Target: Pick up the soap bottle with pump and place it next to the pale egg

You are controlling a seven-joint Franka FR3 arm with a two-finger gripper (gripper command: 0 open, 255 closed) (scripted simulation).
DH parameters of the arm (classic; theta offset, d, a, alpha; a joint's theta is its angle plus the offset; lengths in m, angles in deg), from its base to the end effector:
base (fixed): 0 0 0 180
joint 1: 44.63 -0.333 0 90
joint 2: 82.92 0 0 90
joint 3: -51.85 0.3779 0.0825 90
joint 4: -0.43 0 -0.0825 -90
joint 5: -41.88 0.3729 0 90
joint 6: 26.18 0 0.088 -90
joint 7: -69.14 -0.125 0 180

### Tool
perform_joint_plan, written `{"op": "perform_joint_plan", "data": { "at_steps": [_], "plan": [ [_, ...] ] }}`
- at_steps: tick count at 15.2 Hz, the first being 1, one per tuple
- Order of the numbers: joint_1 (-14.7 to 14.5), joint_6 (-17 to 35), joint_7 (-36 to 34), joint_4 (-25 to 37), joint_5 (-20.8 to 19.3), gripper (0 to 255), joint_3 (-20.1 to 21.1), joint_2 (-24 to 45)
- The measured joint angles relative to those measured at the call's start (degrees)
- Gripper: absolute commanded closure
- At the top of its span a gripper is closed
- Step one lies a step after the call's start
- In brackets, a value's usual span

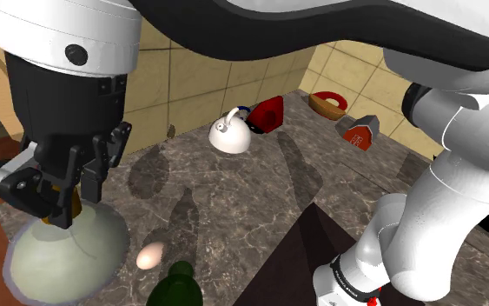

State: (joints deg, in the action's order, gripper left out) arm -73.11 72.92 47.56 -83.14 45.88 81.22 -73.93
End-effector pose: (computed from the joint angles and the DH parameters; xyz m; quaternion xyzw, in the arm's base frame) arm 0.3430 0.5073 0.6571 -0.9482 -0.3018 -0.0050 0.0988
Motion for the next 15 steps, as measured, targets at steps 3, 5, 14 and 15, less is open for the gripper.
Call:
{"op": "perform_joint_plan", "data": {
  "at_steps": [3,5,14,15],
  "plan": [
    [0.27,2.32,0.5,-2.86,0.34,255,-0.11,-0.52],
    [0.38,3.99,0.74,-4.94,0.61,255,-0.12,-0.98],
    [0.6,10.89,1.69,-12.26,1.03,255,-0.22,-1.38],
    [0.64,11.62,1.82,-12.97,1.06,255,-0.24,-1.35]
  ]
}}
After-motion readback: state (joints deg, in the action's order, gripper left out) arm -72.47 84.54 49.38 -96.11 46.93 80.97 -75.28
